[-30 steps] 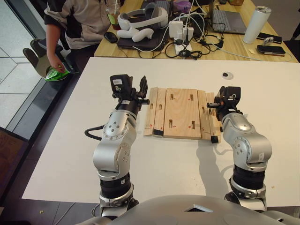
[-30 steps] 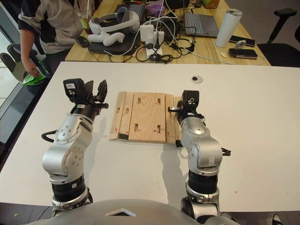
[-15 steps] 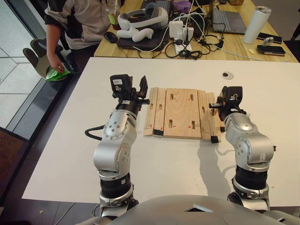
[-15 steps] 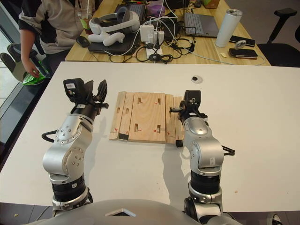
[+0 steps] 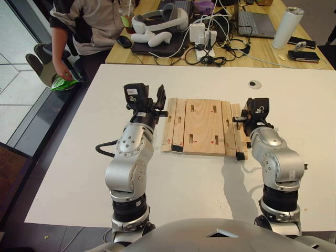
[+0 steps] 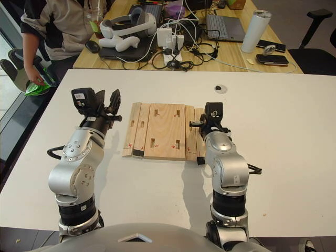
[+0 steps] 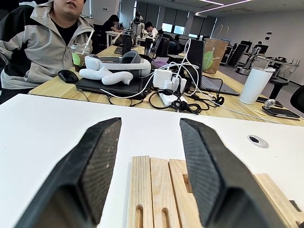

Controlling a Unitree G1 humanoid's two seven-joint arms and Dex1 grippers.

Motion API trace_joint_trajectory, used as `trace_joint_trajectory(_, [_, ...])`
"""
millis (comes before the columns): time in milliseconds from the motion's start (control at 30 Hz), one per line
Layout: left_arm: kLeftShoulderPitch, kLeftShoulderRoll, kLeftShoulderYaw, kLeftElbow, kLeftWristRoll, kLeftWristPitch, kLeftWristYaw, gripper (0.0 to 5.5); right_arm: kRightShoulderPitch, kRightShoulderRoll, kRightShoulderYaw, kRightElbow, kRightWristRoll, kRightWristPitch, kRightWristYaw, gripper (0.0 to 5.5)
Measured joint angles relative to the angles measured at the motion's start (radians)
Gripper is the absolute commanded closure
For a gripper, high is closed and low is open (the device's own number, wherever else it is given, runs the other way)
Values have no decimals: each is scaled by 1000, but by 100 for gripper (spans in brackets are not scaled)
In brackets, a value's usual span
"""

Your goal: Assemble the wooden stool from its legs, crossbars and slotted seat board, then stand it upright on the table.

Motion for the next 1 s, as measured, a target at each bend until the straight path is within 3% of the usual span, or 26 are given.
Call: trace_joint_trajectory(1000, [0, 7, -24, 1, 11, -12, 0, 323, 17, 23, -7, 6, -20, 17, 5, 510])
